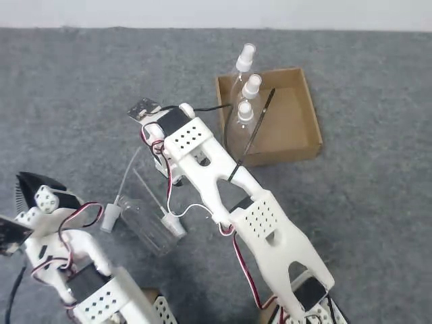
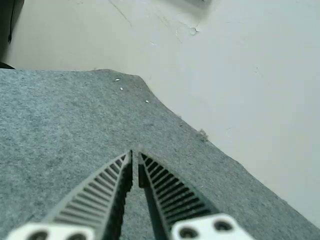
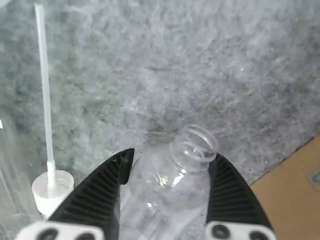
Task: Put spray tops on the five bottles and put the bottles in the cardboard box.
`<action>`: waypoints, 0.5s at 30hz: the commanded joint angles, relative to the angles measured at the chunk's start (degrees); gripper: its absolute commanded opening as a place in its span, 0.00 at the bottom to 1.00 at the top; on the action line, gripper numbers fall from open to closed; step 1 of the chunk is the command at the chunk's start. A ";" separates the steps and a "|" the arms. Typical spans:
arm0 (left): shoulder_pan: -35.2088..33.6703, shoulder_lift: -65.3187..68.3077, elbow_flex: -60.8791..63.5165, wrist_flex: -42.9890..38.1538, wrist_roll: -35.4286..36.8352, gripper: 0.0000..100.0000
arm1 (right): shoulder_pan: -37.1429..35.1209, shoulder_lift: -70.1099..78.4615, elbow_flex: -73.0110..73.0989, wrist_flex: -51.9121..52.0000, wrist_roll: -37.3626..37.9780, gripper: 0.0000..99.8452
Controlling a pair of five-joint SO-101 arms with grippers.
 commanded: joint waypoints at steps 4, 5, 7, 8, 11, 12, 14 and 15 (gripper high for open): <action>0.26 -0.88 -0.75 -0.88 -0.70 0.01 | -0.31 -3.21 1.32 2.68 3.43 0.12; 0.26 -0.88 -0.75 -0.88 -0.70 0.01 | -0.40 -4.00 2.81 2.68 4.48 0.12; 0.26 -0.88 -0.75 -0.88 -0.70 0.01 | -1.01 -6.46 5.98 2.68 5.89 0.12; 0.26 -0.88 -0.75 -0.88 -0.70 0.01 | -1.19 -7.87 7.74 2.68 6.15 0.12; 0.26 -0.88 -0.75 -0.88 -0.70 0.01 | -1.45 -12.18 12.48 2.59 6.15 0.12; 0.26 -0.88 -0.75 -0.88 -0.70 0.01 | -1.45 -13.58 13.89 2.59 6.15 0.12; 0.26 -0.88 -0.75 -0.88 -0.70 0.01 | -1.19 -16.22 16.35 2.59 6.15 0.12; 0.26 -0.88 -0.75 -0.88 -0.70 0.01 | -1.19 -17.45 17.41 2.59 6.15 0.12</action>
